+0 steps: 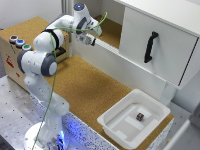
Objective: Pick up the yellow block
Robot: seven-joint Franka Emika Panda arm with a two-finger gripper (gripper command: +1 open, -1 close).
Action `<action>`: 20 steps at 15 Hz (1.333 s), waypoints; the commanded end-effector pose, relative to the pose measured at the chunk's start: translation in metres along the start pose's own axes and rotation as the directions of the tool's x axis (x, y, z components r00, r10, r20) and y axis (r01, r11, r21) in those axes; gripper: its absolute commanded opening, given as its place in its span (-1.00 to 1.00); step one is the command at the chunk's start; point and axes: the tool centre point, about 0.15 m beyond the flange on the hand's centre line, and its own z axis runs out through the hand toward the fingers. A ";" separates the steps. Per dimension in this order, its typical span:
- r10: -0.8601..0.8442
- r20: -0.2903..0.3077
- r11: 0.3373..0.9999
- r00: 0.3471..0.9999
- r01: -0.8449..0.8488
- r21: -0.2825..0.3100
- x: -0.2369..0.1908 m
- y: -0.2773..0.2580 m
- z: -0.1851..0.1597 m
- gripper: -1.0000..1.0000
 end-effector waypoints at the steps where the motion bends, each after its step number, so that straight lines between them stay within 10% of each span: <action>1: 0.046 0.068 0.980 0.997 -0.032 -0.196 0.053 -0.029 0.047 1.00; 14: 0.197 0.053 0.951 0.979 -0.178 -0.254 0.091 0.010 0.093 1.00; 15: 0.198 0.050 0.950 0.979 -0.179 -0.254 0.092 0.013 0.094 -1.00; 20: 0.205 0.053 0.953 0.977 -0.187 -0.237 0.082 0.021 0.096 -1.00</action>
